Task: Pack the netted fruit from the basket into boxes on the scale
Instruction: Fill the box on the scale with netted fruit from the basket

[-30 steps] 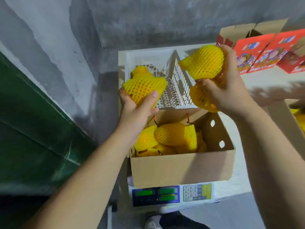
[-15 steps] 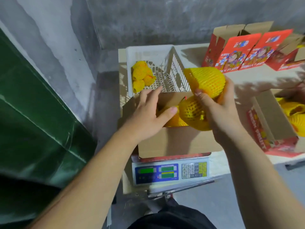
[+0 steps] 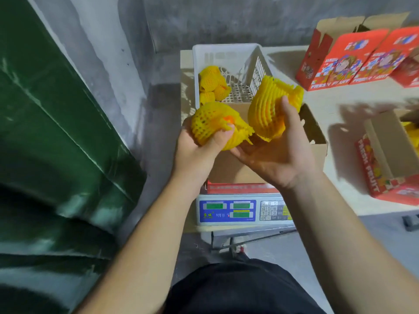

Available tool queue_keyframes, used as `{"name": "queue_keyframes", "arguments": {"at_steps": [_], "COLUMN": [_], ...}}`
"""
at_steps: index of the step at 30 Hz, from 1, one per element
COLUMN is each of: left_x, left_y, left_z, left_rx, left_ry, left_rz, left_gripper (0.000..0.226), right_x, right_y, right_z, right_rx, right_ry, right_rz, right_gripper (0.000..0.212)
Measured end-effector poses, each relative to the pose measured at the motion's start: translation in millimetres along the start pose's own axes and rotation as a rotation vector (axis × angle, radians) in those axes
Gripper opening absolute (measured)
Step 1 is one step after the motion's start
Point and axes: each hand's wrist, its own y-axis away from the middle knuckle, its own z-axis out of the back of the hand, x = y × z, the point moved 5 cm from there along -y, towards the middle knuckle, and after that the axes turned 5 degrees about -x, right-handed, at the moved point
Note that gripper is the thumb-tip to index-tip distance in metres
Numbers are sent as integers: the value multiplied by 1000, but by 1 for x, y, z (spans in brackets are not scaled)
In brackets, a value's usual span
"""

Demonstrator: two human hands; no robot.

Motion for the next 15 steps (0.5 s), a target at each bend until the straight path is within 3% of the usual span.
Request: {"name": "queue_keyframes", "arguments": {"at_steps": [2,4,6,9,13,15], "left_x": [6,8,7,6,3,-1], "left_y": [5,10,12,15,19,25], "left_z": [7,8,6,11,16,17], "left_rx": [-51,4,66,4,-22,-22], "left_ry": [118,205,267,316,290,300], "left_rz": [142,246,266,264,239,247], "left_gripper": [101,106,108,114,120,113], "right_x": [0,3,7,24,61,71], "right_y": [2,4,8,13,12,5], "right_z": [12,19,26,37,54,63], "right_rx": [-123,-144,-143,-212,-465,-599], "right_ry": [46,70,101,264,824,1318], "right_rz": [44,82,119,271,662,638], "right_gripper": [62,52,37,29,62,88]}}
